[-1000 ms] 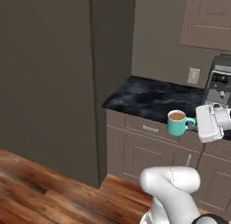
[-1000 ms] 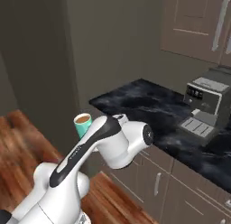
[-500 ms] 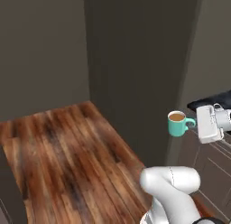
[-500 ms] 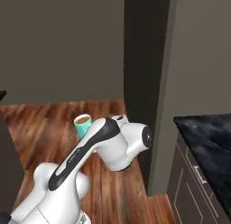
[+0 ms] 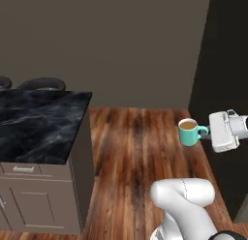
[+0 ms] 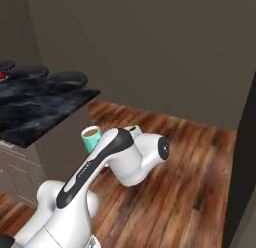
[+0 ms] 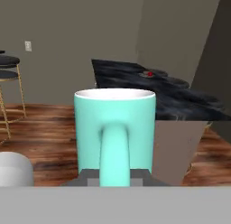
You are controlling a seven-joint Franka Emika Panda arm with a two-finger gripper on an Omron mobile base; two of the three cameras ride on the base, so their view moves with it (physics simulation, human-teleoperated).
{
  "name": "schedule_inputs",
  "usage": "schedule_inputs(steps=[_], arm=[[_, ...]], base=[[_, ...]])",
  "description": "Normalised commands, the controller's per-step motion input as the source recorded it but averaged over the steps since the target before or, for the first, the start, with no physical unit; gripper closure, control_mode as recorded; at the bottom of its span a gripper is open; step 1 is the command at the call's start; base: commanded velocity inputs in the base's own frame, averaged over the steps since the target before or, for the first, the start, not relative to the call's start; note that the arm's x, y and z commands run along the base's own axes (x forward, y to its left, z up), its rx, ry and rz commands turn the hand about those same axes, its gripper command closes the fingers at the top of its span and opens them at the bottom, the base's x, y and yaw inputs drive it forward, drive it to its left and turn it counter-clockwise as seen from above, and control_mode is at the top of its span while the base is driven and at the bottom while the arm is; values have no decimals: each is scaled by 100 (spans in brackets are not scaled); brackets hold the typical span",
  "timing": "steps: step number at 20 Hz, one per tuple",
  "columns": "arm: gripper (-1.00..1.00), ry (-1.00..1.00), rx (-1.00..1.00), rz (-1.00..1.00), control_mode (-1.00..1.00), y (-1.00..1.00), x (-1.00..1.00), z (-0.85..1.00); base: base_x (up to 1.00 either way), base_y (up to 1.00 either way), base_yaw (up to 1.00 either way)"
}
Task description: Pick up the brewed coffee from the coffee machine and place it next to the breakfast plate on the dining counter.
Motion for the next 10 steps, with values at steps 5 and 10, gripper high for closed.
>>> schedule_inputs(steps=[5, 10], arm=[[100, 0, 0, 0, 100, 0, 0, 0], [100, 0, 0, 0, 100, 0, 0, 0]], base=[[92, 0, 56], [100, -6, 32]])
